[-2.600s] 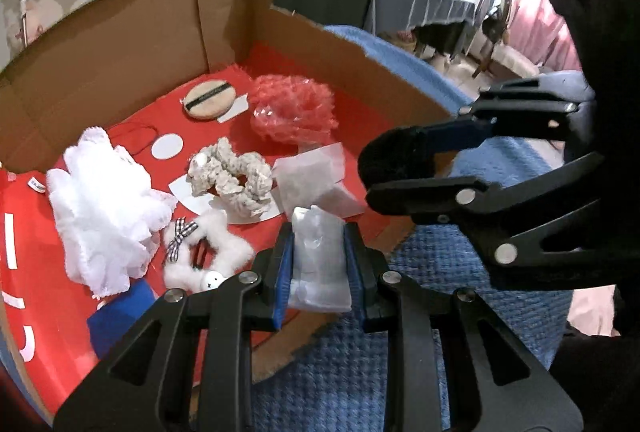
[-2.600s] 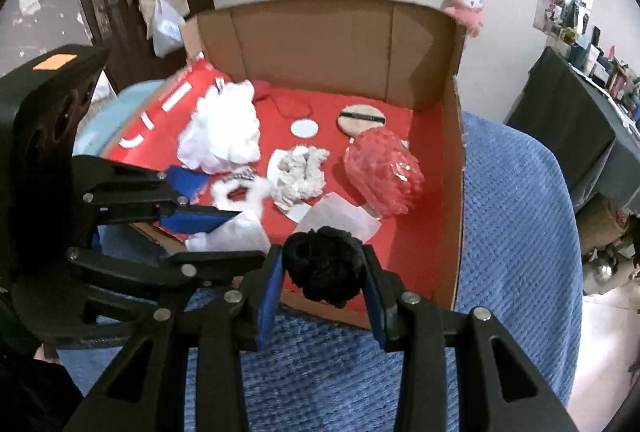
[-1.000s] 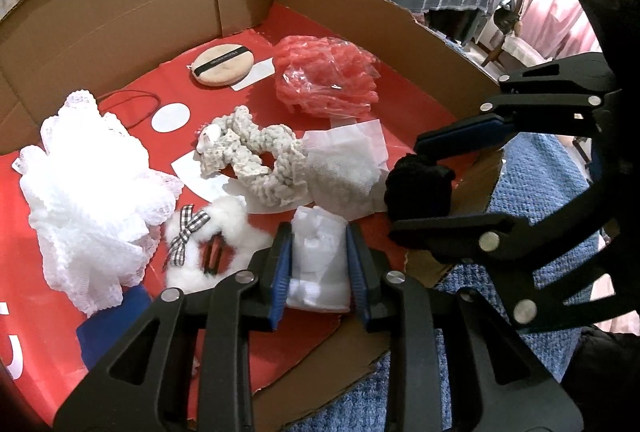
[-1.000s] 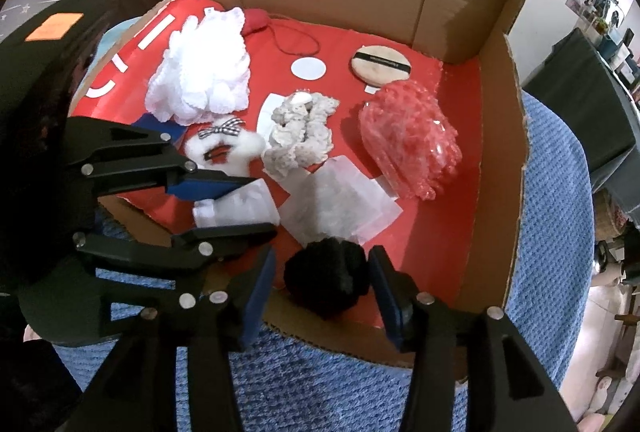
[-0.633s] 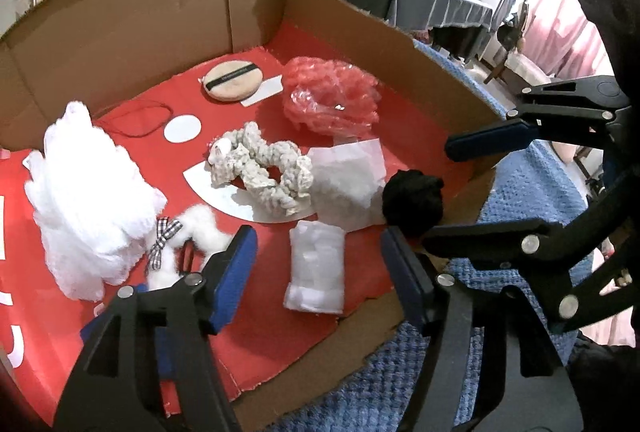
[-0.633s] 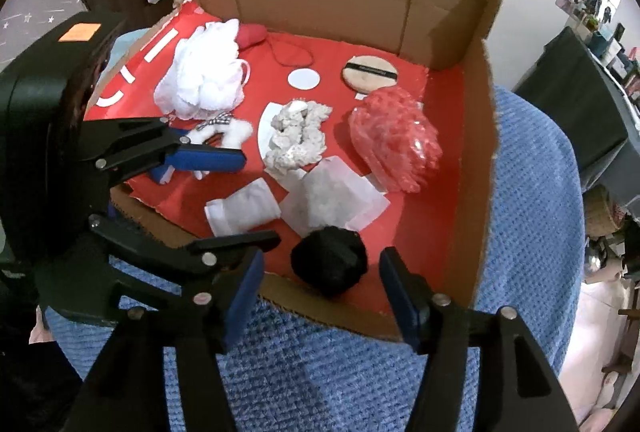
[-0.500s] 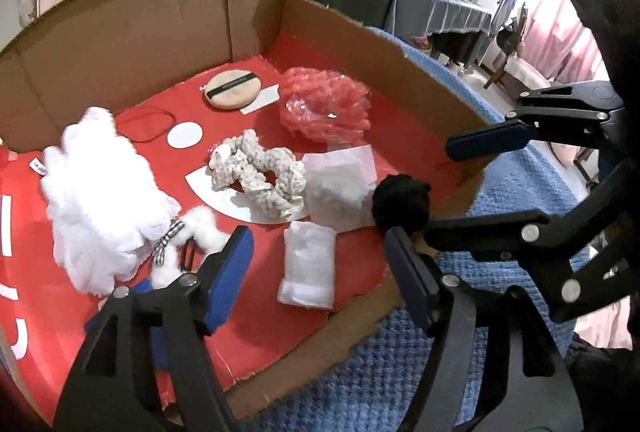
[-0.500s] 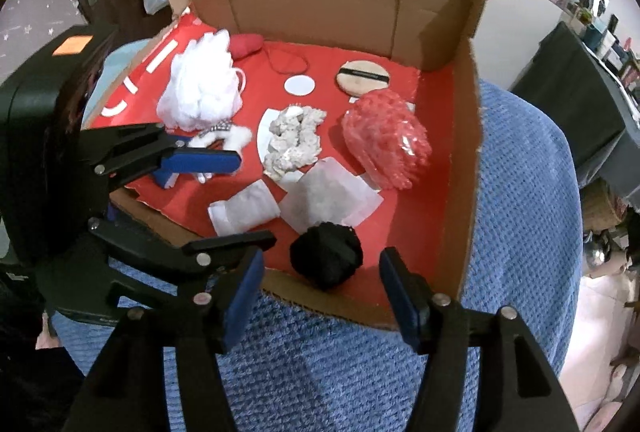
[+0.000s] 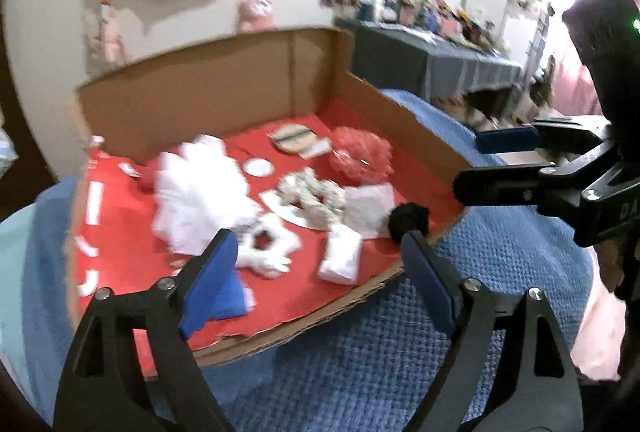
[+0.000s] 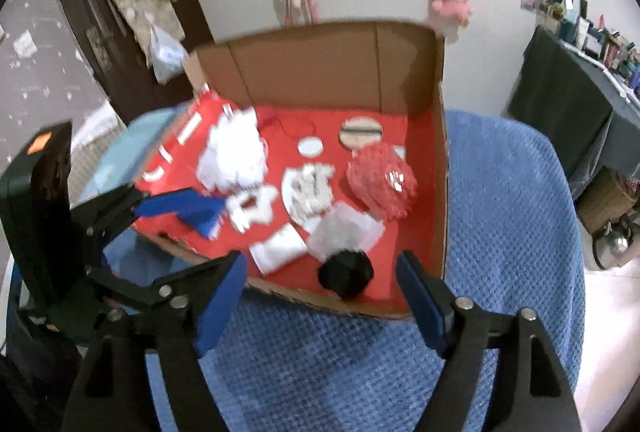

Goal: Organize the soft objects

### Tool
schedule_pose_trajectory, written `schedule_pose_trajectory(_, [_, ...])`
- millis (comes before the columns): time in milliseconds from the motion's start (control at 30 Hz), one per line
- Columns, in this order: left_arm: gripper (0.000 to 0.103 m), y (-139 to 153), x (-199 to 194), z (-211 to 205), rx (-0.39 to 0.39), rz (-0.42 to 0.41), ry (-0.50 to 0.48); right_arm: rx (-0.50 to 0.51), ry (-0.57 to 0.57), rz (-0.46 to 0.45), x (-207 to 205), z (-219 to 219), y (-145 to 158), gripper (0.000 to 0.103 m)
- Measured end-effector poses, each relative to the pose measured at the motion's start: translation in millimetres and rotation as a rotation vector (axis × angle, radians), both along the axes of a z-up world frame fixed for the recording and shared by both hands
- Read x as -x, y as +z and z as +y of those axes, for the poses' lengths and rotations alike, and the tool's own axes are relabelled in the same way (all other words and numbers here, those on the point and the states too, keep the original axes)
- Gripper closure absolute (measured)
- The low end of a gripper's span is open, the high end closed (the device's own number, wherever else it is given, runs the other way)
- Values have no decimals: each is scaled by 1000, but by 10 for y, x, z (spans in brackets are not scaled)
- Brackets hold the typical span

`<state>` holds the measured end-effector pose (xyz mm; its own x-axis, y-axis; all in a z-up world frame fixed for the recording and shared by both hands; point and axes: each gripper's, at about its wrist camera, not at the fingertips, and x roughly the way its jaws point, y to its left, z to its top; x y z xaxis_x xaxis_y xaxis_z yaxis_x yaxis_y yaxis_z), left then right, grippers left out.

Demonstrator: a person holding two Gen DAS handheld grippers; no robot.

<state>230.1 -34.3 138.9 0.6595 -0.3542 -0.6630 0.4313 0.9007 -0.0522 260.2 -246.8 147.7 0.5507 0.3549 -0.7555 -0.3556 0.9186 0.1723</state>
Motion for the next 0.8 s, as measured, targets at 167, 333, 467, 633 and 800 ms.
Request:
schedule_pose_trajectory(167, [15,51,134,181,5,-87,131,-19,-16,-143,171,125,77,5])
schedule_pose_trajectory(333, [14,-27,120,348,-6,-139,286,25,-55,-277,269,279,-29,1])
schedule_pose_trajectory(467, [14,-118,27,472,22,-162,367,56,-82,-342,244,396,-172,0])
schedule_pose_trajectory(633, [14,-265,-64,497,-5,-218,417,42,-121,-369,89,396,-333,0])
schedule_pose_trajectory(800, [14,-435,-132,490,4,-186,399,65,-146,-367,-38,413,-486,0])
